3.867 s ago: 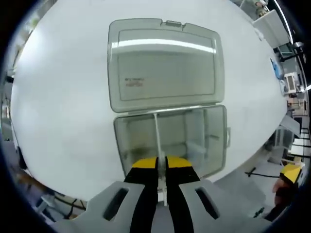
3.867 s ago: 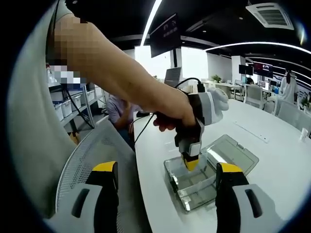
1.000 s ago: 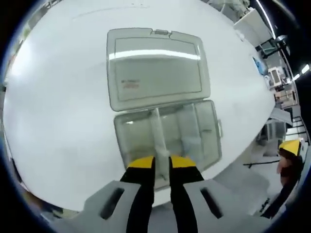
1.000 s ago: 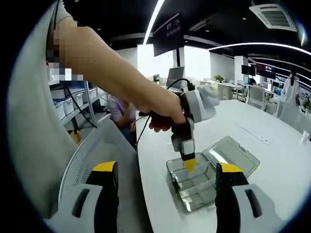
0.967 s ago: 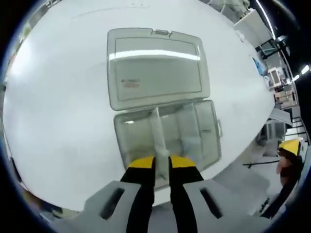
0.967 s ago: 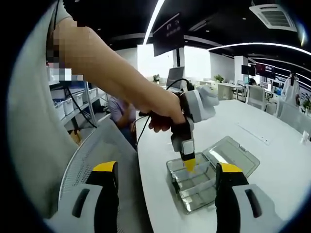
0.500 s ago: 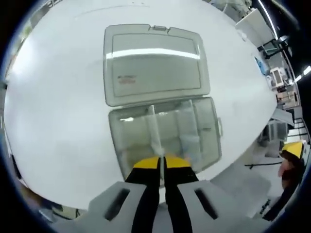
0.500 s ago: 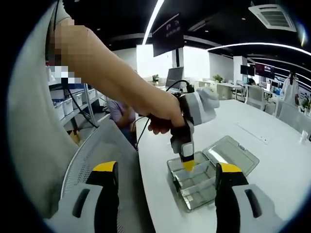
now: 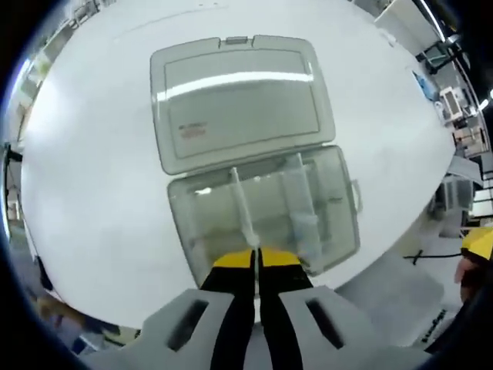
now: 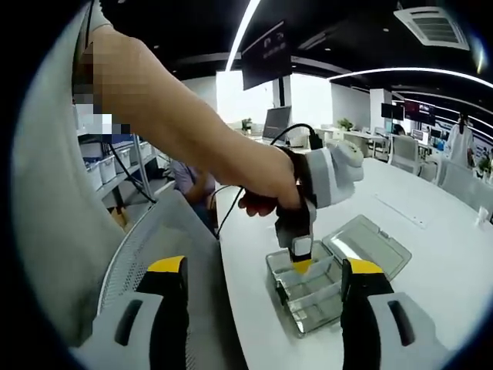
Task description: Insert the divider into the dual guide fixture by aligning both edges with the guide slots and pushing it downward to the bottom, including one-sided entry, uneven engagement, binding, and posture correction.
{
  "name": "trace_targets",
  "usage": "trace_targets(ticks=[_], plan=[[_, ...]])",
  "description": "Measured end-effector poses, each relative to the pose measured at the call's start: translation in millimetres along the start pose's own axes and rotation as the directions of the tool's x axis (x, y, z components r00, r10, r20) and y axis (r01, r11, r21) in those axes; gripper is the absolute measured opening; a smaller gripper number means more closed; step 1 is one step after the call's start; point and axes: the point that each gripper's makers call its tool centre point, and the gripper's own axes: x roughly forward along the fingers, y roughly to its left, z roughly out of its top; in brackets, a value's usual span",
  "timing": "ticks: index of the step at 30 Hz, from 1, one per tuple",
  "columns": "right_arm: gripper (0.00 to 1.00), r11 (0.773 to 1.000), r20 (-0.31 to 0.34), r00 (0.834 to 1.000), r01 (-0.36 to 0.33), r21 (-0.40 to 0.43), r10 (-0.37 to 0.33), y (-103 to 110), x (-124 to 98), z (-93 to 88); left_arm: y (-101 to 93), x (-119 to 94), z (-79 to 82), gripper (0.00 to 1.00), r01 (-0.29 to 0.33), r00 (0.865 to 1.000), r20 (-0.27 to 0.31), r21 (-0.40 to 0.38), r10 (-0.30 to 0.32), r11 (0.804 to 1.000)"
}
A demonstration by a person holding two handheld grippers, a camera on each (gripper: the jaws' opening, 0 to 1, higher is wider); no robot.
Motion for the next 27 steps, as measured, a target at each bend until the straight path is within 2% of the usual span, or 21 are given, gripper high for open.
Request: trace_targets(ticks=[8,10,12,15,17,23,27], plan=[[0.8,1.0,0.0,1.0,0.011,0.005,-0.011,-2,-3,-1.3,1.4,0,0.0,0.0,-0.006,1.0,0.004,-0.004,0.006,1.0],[0.8,1.0,-0.004,1.0,0.015,0.01,-0.015,-3,-4,-3.4,2.5,0,-0.6,0.0,0.017,1.0,0.013,-0.019,-0.017,1.0],[0.8,1.0,-0.01,1.0,0.017,0.009,-0.017,-3,-6,-5.1,2.8,-1,2.2,0.0,0.034,0.999,0.041,0.011,-0.034,0.999],[0.81,1.0,-0.015,1.0,0.021,0.009,-0.02,-5,-9,-6.2,3.8,-4,2.5,0.01,0.066,0.996,0.058,0.001,-0.066,0.998],[0.81,1.0,-0.022,0.999,0.025,0.007,-0.024,-7,-9,-6.8,7.0,-7,7.6,0.04,0.079,0.993,0.092,-0.006,-0.078,0.997],[0.82,1.0,-0.022,0.999,0.029,0.002,-0.029,-10,-9,-2.0,17.2,-14,5.1,0.1,0.104,0.989,0.11,-0.024,-0.101,0.994],[0.83,0.999,-0.025,0.999,0.031,-0.008,-0.031,-12,-11,0.5,16.2,-23,4.1,0.11,0.169,0.974,0.159,-0.046,-0.16,0.985]])
